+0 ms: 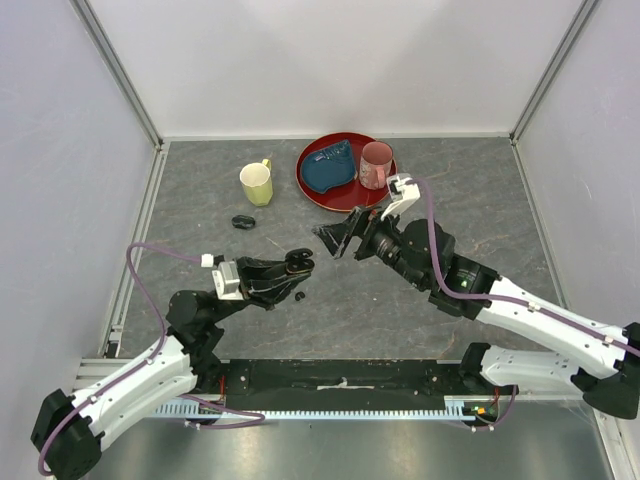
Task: Insert the wireless bluetooth earbuds into the charging case
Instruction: Close the charging case.
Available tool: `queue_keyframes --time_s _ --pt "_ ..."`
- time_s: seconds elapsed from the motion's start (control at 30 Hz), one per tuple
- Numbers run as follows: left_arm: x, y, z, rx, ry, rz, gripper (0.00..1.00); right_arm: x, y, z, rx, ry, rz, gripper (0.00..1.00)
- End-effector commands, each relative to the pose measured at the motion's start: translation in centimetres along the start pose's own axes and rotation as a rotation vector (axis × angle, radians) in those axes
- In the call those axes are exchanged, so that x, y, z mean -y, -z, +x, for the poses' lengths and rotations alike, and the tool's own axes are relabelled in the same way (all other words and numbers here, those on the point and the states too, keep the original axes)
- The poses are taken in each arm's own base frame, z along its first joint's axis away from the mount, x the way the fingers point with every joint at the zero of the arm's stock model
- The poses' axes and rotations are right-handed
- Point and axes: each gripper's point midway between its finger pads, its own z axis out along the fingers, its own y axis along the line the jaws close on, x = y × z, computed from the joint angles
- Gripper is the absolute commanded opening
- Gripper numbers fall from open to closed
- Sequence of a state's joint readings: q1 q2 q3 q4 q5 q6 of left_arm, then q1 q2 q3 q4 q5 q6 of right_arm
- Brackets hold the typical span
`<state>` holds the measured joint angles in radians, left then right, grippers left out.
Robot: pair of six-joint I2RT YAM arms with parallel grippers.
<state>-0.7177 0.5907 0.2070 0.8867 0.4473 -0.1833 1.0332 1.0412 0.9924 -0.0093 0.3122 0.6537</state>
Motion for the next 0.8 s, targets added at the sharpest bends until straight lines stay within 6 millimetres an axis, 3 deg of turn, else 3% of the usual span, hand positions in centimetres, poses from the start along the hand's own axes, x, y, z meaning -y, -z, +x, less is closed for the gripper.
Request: queue_keyframes --time_s 0.0,0.17,0.4,0.77 --pt "1.5 -0.9 -1.4 0.006 -0.041 0.104 0.02 -1.3 -0.4 0.5 -0.124 -0.068 -0.086 0.98" --pt "1.8 -1.2 -1.1 -0.02 -0.038 0.136 0.02 -0.9 -1.0 2.1 -0.205 -0.079 -0.091 0.98" --pt "1.5 -1.5 -0.3 -0.044 -0.032 0.137 0.02 -1.1 -0.7 3.3 -0.256 -0.069 -0.121 0.96" --pt "1.1 -1.7 0.0 -0.045 -0.036 0.122 0.02 0.2 -0.4 4.8 -0.285 -0.07 -0.083 0.96"
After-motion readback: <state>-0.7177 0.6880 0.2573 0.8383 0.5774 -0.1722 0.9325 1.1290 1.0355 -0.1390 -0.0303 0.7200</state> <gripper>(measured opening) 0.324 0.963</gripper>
